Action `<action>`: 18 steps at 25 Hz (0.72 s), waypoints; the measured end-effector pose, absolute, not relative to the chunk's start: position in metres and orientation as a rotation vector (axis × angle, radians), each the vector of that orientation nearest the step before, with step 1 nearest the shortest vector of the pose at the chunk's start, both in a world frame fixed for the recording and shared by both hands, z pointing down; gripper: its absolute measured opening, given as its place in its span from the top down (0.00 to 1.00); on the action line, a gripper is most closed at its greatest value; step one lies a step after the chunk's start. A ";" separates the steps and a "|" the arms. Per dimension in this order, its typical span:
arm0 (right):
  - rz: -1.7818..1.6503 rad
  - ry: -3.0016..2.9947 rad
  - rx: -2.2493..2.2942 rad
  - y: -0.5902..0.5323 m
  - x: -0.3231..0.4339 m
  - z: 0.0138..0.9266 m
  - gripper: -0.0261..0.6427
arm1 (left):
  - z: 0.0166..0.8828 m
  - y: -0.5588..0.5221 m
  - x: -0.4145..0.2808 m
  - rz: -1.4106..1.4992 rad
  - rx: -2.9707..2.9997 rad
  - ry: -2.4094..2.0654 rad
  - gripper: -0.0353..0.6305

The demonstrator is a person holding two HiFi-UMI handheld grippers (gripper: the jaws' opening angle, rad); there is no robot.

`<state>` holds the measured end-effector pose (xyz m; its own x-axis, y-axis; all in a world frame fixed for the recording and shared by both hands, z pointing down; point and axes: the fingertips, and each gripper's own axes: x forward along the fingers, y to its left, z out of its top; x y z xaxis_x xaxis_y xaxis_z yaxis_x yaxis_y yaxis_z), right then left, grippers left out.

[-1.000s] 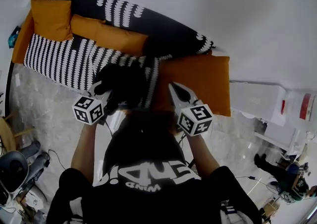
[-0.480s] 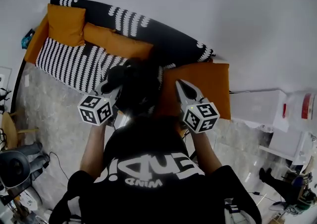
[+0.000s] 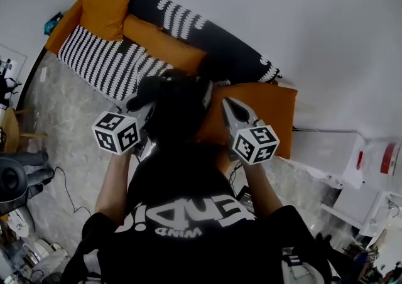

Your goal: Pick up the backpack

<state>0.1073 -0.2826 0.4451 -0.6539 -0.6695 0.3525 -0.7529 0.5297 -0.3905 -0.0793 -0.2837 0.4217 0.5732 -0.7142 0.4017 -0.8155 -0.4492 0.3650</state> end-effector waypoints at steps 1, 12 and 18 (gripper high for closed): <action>0.785 -2.614 1.202 -0.280 0.104 0.446 0.96 | 0.420 -0.278 -0.083 0.262 2.283 -1.234 0.91; 0.804 -2.660 1.153 -0.221 0.061 0.446 0.96 | 0.412 -0.188 -0.120 0.208 2.299 -1.233 0.91; 0.779 -2.737 1.104 -0.142 0.021 0.434 0.96 | 0.416 -0.116 -0.148 0.187 2.300 -1.184 0.91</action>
<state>0.0206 -0.1425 0.4343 -0.7350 -0.6243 0.2647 -0.6701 0.6089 -0.4246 -0.1482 -0.1159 0.4157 0.6043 -0.7126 0.3565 -0.7878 -0.4674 0.4012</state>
